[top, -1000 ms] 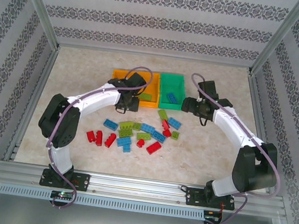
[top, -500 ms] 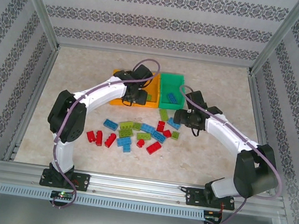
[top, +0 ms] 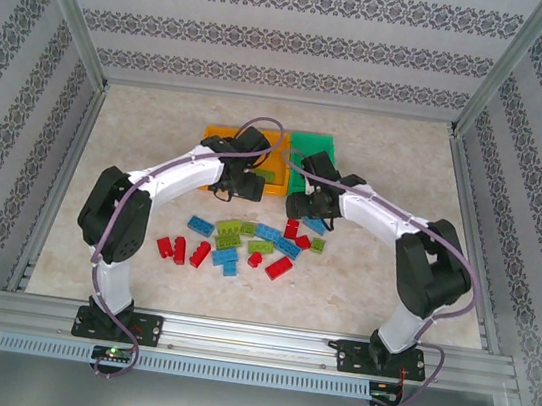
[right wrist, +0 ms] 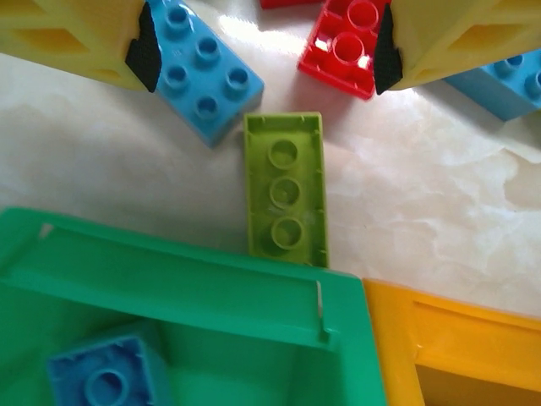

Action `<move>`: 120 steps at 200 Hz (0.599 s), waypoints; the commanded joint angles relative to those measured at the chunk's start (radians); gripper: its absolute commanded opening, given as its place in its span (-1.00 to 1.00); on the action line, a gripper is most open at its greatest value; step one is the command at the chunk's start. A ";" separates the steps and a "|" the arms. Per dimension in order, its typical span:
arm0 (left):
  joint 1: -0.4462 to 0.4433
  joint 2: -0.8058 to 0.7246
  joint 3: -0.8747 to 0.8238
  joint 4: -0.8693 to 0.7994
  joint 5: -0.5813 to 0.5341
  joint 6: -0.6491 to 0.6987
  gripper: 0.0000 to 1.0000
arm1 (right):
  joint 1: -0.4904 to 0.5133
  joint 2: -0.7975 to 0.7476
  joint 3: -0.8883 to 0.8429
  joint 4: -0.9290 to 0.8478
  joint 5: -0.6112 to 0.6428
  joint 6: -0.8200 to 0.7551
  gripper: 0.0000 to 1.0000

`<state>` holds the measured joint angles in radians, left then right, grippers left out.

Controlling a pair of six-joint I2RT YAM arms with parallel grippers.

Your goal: Sort the legos into containers by color

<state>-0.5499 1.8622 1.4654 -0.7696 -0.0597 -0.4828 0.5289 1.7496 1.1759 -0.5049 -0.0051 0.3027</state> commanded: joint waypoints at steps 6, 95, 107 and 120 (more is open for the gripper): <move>0.001 -0.060 -0.064 0.013 -0.029 -0.030 0.72 | 0.012 0.062 0.063 -0.026 -0.033 -0.045 0.39; 0.053 -0.151 -0.189 0.035 -0.050 -0.046 0.81 | 0.019 0.246 0.192 -0.102 -0.020 -0.082 0.27; 0.057 -0.158 -0.197 0.037 -0.054 -0.046 0.82 | 0.020 0.255 0.192 -0.101 -0.018 -0.083 0.24; 0.062 -0.167 -0.206 0.040 -0.057 -0.049 0.83 | 0.020 0.264 0.194 -0.100 -0.018 -0.083 0.19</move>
<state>-0.5037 1.7302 1.2823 -0.7437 -0.0879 -0.5171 0.5350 1.9884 1.3445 -0.5690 -0.0418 0.2348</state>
